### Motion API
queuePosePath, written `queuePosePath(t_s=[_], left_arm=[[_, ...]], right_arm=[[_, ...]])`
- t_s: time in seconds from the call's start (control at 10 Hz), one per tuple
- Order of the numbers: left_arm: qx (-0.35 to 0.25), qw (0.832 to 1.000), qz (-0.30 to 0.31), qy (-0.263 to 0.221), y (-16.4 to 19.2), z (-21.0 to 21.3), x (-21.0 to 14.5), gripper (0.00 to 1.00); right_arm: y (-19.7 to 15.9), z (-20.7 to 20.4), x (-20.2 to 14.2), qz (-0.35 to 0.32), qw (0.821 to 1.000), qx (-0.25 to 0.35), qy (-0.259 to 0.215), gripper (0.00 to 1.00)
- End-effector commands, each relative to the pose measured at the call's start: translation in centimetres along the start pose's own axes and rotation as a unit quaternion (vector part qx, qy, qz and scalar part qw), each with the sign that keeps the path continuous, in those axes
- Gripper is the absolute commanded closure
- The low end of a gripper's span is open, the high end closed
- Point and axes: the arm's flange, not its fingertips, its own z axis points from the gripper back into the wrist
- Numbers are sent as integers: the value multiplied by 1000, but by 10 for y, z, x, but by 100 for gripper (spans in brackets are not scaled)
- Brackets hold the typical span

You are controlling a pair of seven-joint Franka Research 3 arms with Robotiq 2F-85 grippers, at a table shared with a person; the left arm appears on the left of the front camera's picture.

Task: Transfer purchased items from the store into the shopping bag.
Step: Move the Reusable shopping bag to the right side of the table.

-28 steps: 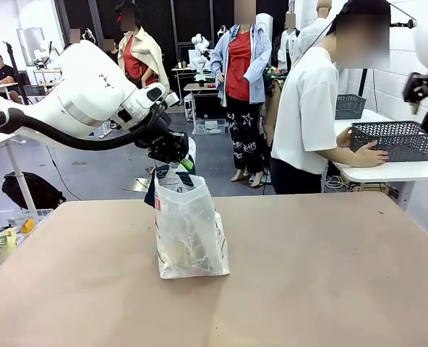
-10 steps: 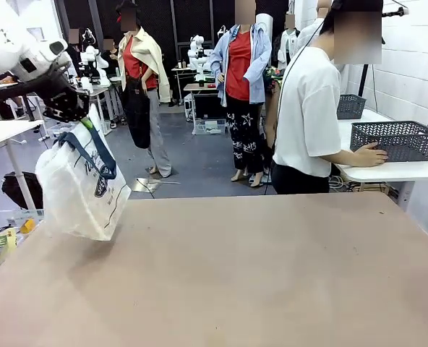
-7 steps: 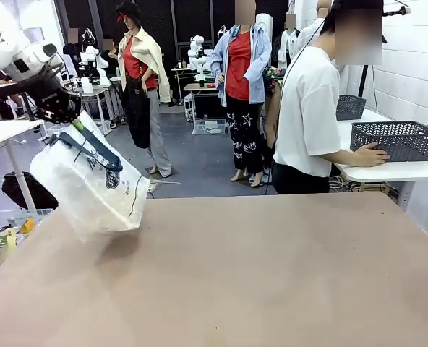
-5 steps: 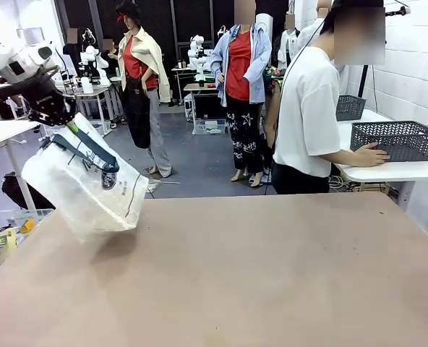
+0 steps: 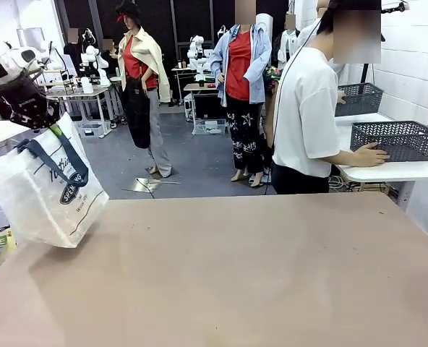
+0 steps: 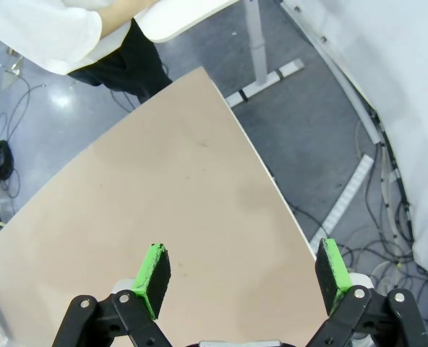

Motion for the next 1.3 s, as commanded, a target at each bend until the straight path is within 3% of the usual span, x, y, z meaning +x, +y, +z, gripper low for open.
queuePosePath(t_s=[0.0,0.7,1.0,1.1,1.2], left_arm=[[23,1000,-10,-3,-5,4,6,100],[57,998,6,-11,2,-2,3,100],[108,994,28,5,9,-17,7,100],[95,995,30,5,11,-19,8,100],[108,994,34,7,11,-23,9,87]], right_arm=[[1,1,1,8,1000,-12,3,0],[1,1,1,8,1000,-12,3,0],[1,1,1,8,1000,-12,3,0],[1,1,1,8,1000,-12,3,0],[1,1,1,8,1000,-12,3,0]])
